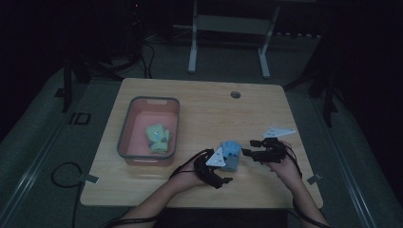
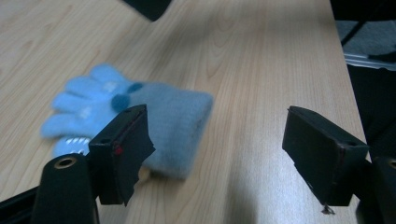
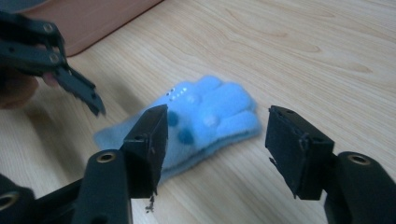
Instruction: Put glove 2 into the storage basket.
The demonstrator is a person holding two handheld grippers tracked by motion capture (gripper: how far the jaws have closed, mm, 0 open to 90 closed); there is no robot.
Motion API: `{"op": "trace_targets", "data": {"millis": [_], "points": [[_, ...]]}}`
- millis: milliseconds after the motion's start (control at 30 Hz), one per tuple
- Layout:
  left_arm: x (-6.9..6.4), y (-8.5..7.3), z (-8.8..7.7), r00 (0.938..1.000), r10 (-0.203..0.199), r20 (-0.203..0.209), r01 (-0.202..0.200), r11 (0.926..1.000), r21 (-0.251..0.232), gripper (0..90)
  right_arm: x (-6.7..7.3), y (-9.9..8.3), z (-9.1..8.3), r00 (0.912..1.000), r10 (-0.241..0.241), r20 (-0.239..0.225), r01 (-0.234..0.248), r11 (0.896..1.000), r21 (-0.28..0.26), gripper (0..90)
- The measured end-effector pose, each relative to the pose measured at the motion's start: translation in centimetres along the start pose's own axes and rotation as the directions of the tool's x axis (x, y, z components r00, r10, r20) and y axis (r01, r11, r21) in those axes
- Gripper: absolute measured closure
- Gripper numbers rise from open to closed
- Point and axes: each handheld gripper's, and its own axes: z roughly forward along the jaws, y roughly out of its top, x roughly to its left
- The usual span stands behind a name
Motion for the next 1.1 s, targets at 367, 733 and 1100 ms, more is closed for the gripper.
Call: {"op": "trace_targets", "data": {"millis": [367,733,1100], "points": [[0.6,0.4,1.6,0.9976,0.064,-0.028,-0.062,0.9967,0.052,37.7,-0.7,1.3,2.9,0.9993,0.038,0.001,-0.038,0.999,0.029,40.4],[0.6,0.1,3.2,0.9850,0.153,-0.080,-0.141,0.9800,0.141,46.6,-1.9,0.7,5.4,0.9957,0.089,0.026,-0.091,0.993,0.073,37.8],[1.2,0.3,3.6,0.9863,0.133,-0.097,-0.116,0.9784,0.171,70.5,-1.6,-0.4,7.0,0.9960,0.064,0.062,-0.071,0.990,0.123,32.5]]}}
